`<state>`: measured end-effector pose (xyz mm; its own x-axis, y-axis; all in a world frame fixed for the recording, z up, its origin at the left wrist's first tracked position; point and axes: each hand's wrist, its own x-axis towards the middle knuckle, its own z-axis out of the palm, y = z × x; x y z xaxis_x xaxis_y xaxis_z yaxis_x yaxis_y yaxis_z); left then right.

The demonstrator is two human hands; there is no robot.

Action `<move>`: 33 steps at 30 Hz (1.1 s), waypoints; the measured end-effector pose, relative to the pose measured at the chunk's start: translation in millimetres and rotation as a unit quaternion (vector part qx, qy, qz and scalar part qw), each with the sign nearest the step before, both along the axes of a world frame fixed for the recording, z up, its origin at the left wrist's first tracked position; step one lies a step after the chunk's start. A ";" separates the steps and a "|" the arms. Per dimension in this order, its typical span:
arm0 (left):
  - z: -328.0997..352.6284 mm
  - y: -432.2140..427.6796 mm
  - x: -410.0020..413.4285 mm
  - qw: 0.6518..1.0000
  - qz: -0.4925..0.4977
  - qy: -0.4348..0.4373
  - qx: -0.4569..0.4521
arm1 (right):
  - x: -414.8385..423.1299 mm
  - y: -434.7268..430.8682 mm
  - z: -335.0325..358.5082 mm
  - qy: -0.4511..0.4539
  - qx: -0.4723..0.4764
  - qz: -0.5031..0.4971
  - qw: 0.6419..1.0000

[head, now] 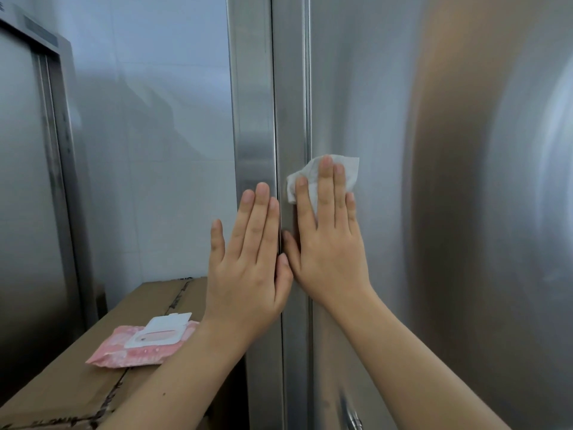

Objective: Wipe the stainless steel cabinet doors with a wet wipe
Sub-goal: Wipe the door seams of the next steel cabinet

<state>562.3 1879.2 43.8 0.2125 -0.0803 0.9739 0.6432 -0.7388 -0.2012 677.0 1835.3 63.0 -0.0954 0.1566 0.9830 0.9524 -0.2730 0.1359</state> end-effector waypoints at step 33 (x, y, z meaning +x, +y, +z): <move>-93.9 -7.8 -12.1 0.996 0.001 0.061 -0.070 | -3.7 -16.2 -125.8 0.028 -0.097 -0.003 0.995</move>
